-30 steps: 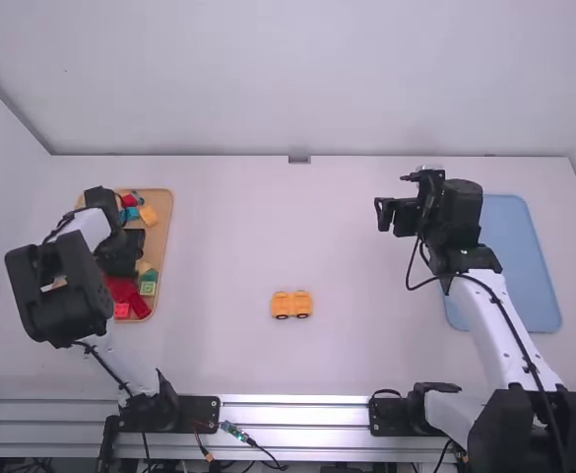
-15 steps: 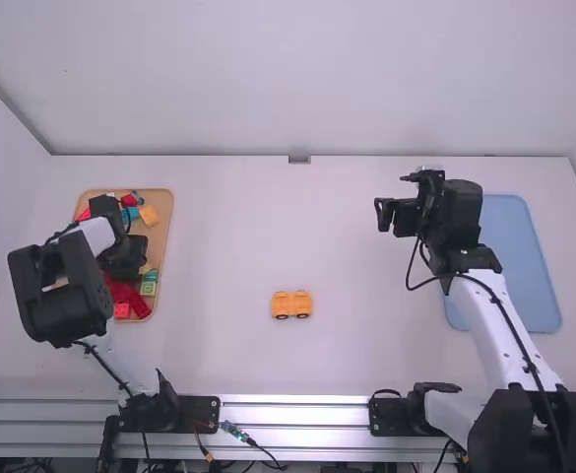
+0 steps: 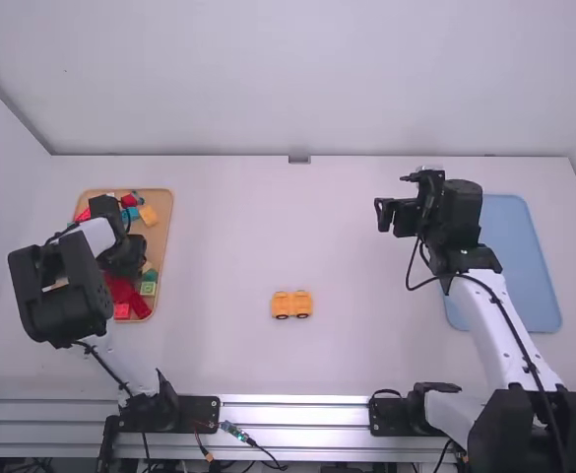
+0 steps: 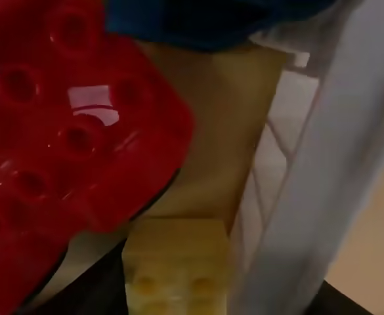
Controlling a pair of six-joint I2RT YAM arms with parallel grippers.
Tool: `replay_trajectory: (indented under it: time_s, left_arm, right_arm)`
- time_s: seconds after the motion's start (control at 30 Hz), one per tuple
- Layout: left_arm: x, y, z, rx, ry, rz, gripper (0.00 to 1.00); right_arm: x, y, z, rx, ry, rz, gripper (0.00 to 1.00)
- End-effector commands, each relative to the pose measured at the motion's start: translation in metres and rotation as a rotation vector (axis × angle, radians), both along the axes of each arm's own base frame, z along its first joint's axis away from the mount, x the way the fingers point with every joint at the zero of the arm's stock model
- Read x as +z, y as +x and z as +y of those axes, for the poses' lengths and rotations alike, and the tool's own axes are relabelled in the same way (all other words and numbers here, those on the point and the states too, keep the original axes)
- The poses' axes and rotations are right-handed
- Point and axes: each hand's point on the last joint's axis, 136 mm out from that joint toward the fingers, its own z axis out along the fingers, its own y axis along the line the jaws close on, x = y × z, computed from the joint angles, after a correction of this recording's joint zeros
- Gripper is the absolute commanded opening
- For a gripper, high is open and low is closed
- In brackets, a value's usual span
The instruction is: Assemble lego blocks to make yellow taxi
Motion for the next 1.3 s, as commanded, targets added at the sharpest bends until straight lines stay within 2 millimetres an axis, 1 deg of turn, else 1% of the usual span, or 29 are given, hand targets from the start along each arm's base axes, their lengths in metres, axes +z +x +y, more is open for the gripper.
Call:
replay_trajectory:
  time_s: [0.0,0.2,0.43,0.47,0.57,0.67,0.9,0.97,1.07,1.1,1.13,1.2,1.23,1.27]
  left_arm:
    - [-0.007,-0.008,-0.003,0.001,-0.016,0.025,0.47]
    - [0.003,-0.002,-0.001,-0.002,-0.017,0.027,0.41]
    - [0.032,0.015,0.008,0.000,-0.004,0.007,0.40]
    - [0.033,0.016,0.008,0.000,-0.003,0.005,0.40]
    - [0.043,0.025,0.012,-0.002,0.006,-0.018,0.40]
    - [0.047,0.026,0.013,-0.001,0.009,-0.021,0.41]
    - [0.049,0.029,0.015,-0.023,0.018,-0.027,0.48]
    - [0.049,0.029,0.014,-0.023,0.016,-0.028,0.51]
    - [0.049,0.029,0.014,-0.023,0.015,-0.028,0.51]
    - [0.049,0.030,0.014,-0.023,0.015,-0.029,0.52]
    - [0.049,0.029,0.014,-0.024,0.014,-0.027,0.58]
    - [0.049,0.029,0.013,-0.025,0.013,-0.024,0.58]
    - [0.049,0.028,0.014,-0.023,0.012,-0.022,0.60]
    - [0.049,0.028,0.014,-0.023,0.013,-0.021,0.66]
  right_arm:
    - [0.010,0.002,0.001,0.003,0.002,-0.025,0.99]
    - [0.011,0.002,0.001,0.003,0.000,-0.027,0.99]
    - [0.011,0.002,0.001,0.002,0.002,-0.027,0.99]
    - [0.011,0.002,0.001,0.002,0.002,-0.027,0.99]
    - [0.011,0.002,0.001,0.002,0.002,-0.027,0.99]
    - [0.011,0.003,0.001,0.002,0.003,-0.028,0.99]
    - [0.011,0.002,0.001,0.002,0.002,-0.027,0.99]
    - [0.011,0.002,0.001,0.002,0.001,-0.028,0.99]
    - [0.011,0.002,0.001,0.002,0.002,-0.027,0.99]
    - [0.011,0.002,0.001,0.002,0.002,-0.027,0.99]
    - [0.011,0.002,0.001,0.004,0.000,-0.028,0.99]
    - [0.011,0.002,0.001,0.003,0.000,-0.028,0.99]
    - [0.011,0.002,0.001,0.004,0.000,-0.027,0.99]
    - [0.011,0.002,0.001,0.002,0.003,-0.026,0.99]
